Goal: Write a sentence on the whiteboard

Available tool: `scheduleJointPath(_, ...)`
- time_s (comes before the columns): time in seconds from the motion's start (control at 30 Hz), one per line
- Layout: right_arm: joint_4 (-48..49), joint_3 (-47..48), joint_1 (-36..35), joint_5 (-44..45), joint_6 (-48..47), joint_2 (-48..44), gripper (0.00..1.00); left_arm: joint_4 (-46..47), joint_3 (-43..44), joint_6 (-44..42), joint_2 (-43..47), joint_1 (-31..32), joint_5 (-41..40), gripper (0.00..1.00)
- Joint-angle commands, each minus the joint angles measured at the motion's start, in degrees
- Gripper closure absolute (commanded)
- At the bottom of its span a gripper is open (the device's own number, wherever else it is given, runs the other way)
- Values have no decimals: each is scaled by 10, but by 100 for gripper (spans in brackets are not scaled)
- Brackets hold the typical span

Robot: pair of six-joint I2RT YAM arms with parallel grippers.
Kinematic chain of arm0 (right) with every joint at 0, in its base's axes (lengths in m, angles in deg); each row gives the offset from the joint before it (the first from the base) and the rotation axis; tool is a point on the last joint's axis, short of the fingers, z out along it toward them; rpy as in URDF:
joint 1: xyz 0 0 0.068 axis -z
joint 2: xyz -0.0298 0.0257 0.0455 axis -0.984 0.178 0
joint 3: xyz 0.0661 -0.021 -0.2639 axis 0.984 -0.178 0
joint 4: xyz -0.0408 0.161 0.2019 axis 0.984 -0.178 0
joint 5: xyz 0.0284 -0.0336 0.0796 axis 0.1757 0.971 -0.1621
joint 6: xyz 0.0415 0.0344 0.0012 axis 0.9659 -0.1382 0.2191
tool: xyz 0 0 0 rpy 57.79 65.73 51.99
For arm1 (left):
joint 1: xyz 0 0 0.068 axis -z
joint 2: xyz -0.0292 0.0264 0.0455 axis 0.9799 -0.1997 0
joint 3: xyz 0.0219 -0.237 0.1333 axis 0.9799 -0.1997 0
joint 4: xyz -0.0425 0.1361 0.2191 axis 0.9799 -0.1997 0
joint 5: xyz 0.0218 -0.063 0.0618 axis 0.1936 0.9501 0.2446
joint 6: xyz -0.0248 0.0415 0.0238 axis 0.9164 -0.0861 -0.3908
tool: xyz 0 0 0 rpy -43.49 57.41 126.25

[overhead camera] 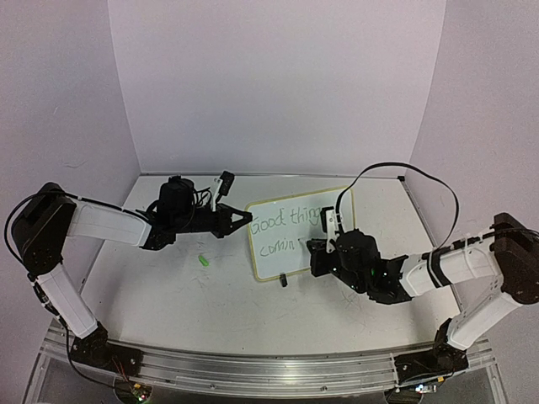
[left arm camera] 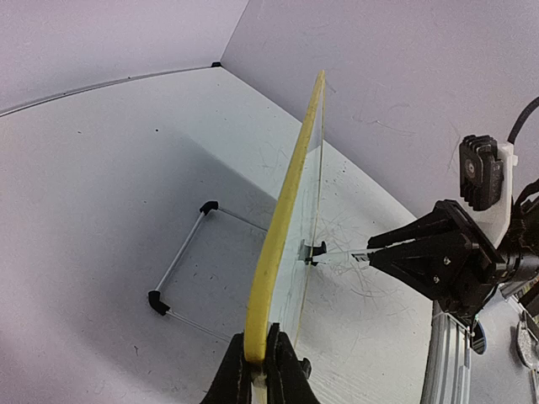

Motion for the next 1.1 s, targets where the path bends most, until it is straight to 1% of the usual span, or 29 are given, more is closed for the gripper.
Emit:
scheduleJointPath(0.0, 13, 16, 3, 23, -6, 15, 100, -4, 22, -37, 8, -3, -27, 100)
scheduleJointPath(0.37, 39, 19, 3, -3, -40, 11, 100, -4, 24, -38, 5, -3, -26, 100)
scheduleJointPath(0.63, 23, 16, 1, -24, -24, 20, 100, -4, 24, -39, 6, -3, -27, 100)
scheduleJointPath(1.07, -18, 3, -3, -6, 13, 19, 100, -4, 22, -39, 5, -3, -27, 100)
